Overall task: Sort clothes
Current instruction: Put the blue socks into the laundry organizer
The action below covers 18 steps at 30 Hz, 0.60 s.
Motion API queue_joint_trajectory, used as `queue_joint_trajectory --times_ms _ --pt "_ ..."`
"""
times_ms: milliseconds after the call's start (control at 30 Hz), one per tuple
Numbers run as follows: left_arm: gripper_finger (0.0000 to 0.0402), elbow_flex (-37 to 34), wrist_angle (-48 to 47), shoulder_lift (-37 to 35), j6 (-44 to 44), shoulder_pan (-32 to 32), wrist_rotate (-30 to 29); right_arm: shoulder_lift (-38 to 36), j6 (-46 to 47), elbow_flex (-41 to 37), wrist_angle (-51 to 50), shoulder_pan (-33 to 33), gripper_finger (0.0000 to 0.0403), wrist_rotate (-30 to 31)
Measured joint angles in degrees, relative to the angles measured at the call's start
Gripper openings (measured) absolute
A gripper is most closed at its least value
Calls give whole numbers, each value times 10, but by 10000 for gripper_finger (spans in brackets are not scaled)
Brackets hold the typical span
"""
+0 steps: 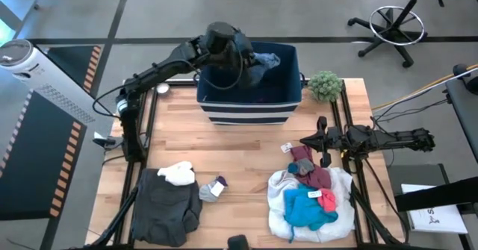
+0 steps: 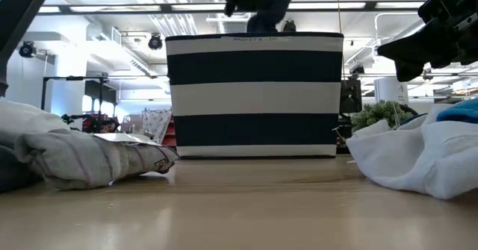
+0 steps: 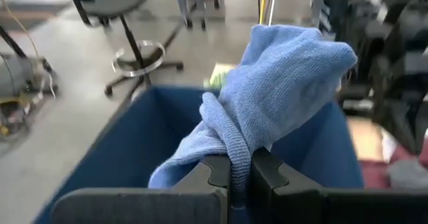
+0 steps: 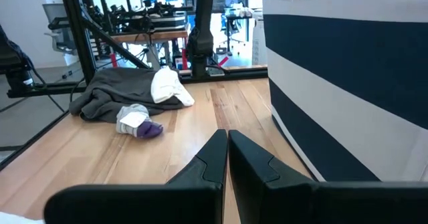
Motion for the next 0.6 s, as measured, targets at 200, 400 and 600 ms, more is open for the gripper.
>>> queue_joint_trajectory --times_ms 200,400,600 --pt "1 -22 -71 19 20 10 -4 0 0 0 0 0 0 0" --pt "8 -59 -98 21 13 21 -11 0 0 0 0 0 0 0" --pt "65 -70 -117 19 7 21 -72 0 0 0 0 0 0 0"
